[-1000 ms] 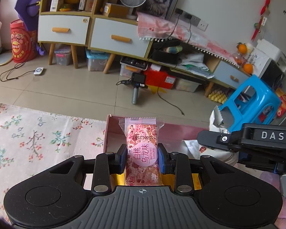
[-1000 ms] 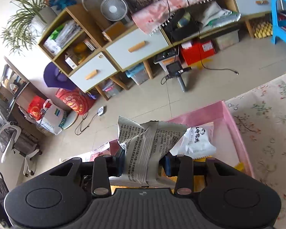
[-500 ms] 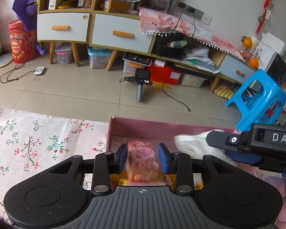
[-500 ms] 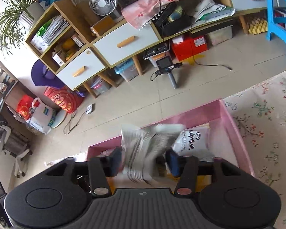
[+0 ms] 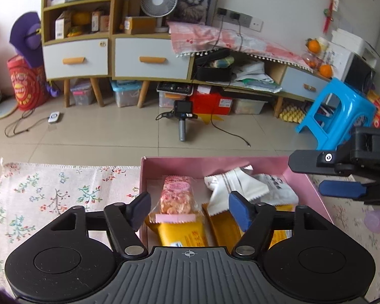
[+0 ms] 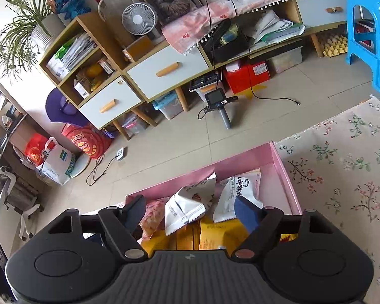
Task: Organize snacks
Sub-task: 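Withdraw both grippers from the box back over the snack pile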
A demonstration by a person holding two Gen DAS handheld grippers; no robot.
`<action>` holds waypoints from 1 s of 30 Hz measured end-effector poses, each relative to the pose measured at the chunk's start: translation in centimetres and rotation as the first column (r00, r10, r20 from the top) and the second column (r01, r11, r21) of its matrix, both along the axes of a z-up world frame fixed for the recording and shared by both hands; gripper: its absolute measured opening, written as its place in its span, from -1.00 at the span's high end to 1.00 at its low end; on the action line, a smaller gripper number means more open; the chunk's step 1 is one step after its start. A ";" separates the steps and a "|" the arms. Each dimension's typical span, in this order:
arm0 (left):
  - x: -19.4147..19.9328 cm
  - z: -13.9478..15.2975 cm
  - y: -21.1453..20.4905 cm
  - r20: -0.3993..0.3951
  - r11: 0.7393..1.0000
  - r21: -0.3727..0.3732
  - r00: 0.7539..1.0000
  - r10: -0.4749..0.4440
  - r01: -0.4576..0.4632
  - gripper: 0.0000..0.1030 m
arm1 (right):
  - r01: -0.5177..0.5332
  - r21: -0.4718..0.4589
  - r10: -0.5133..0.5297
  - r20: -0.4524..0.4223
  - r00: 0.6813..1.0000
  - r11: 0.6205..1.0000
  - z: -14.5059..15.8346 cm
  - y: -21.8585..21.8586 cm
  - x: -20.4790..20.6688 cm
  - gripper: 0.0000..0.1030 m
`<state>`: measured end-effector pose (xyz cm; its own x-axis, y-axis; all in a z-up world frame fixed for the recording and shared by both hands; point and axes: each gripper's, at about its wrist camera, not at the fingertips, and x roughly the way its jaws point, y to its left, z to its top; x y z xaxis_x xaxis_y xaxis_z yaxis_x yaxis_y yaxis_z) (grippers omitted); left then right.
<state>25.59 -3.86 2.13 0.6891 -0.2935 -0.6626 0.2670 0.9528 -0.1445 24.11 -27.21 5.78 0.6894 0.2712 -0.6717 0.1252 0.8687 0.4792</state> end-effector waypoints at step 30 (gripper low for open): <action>-13.8 -0.6 4.8 -0.049 0.999 0.037 0.999 0.000 0.002 -0.80 | -0.043 -0.102 0.051 0.074 0.996 0.994 1.7 -0.8 -12.6 -0.75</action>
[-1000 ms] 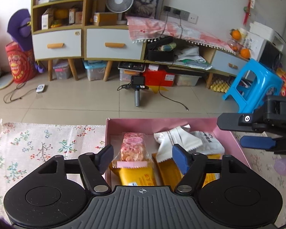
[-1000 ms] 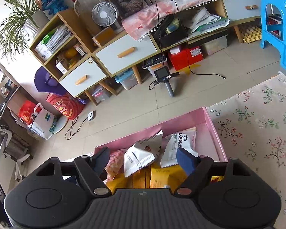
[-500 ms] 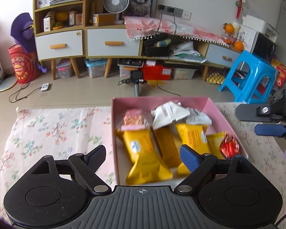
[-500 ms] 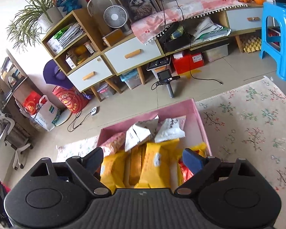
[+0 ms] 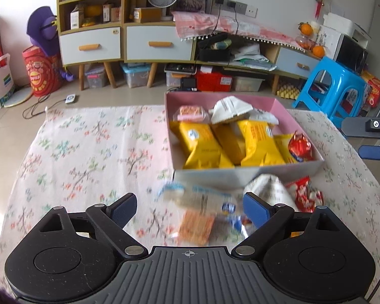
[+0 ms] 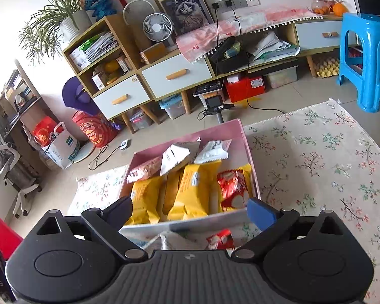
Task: Organize snacks
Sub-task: 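Withdraw both grippers from the box back over the snack pile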
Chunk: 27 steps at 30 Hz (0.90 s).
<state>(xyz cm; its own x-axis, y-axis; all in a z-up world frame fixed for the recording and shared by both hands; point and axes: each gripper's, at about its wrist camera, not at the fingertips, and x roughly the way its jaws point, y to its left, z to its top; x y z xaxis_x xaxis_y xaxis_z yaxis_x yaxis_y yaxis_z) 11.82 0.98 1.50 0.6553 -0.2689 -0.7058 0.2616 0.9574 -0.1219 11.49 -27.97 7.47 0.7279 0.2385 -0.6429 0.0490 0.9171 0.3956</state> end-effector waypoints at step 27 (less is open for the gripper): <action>-7.2 -6.6 2.7 0.074 0.988 0.145 0.995 -0.062 0.051 -0.95 | -0.184 -0.215 0.179 -0.042 0.983 0.959 -6.2 2.4 -8.0 -0.82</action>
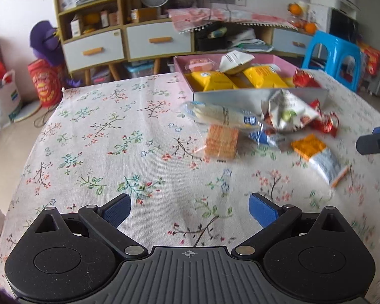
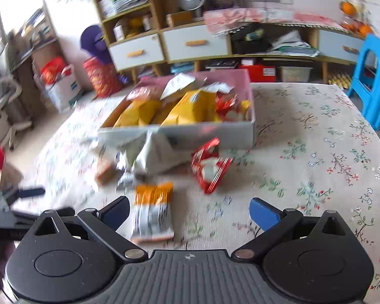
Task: Organize snacks
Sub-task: 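Withdraw both grippers from the box back over the snack pile, then grasp the orange wafer stack with left gripper while right grasps orange-and-white bar pack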
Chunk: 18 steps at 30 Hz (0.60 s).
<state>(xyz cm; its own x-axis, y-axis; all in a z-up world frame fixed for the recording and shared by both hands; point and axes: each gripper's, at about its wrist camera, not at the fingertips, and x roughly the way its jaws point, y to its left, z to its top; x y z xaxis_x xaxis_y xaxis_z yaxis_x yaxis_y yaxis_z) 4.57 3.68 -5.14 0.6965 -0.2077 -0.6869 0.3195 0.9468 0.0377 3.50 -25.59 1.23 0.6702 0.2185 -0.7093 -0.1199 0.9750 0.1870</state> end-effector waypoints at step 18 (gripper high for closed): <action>3.3 -1.9 -2.0 0.044 0.991 -0.054 0.992 -0.119 0.121 -1.00 | -0.232 -0.187 0.236 -0.004 0.972 0.954 -3.8 5.3 -1.4 -0.84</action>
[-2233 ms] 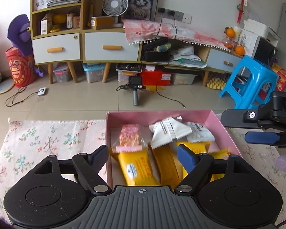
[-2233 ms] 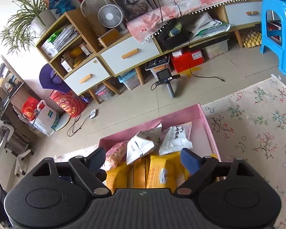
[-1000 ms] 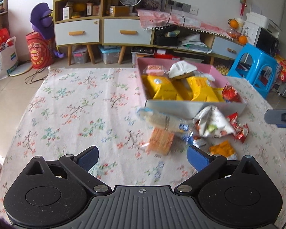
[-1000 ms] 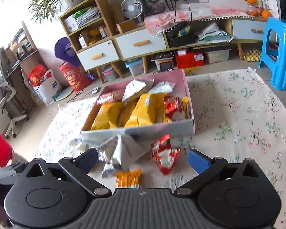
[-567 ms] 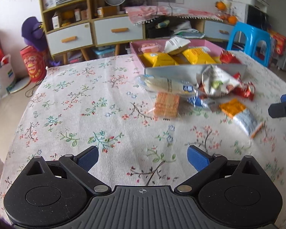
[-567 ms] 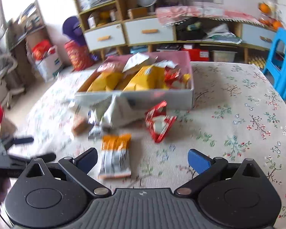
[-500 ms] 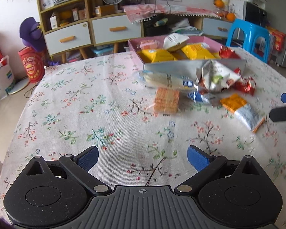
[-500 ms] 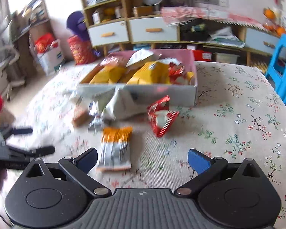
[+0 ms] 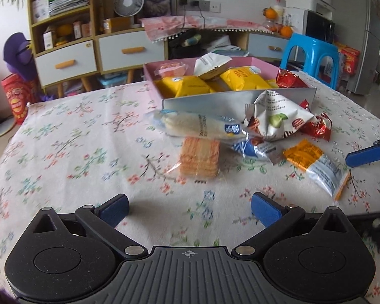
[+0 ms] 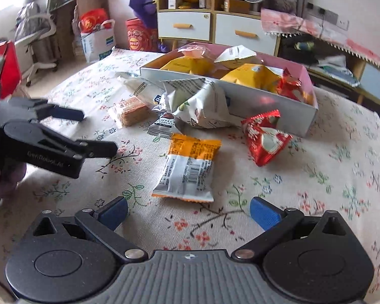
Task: Organize snacks
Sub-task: 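Grasp the orange wafer stack with left gripper while right grasps orange-and-white bar pack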
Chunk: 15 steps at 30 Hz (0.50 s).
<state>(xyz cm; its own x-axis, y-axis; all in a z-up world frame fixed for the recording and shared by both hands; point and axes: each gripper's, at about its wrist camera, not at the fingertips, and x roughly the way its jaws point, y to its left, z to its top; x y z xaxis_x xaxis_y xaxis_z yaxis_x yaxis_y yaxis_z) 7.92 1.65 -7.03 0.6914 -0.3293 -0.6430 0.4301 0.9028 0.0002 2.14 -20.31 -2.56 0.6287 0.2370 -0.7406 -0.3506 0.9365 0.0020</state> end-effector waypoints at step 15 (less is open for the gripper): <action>2.7 -0.1 -2.2 0.010 1.000 -0.003 1.000 0.016 -0.016 -0.99 | -0.044 -0.012 0.044 0.038 0.998 0.999 -0.4 0.9 2.3 -0.84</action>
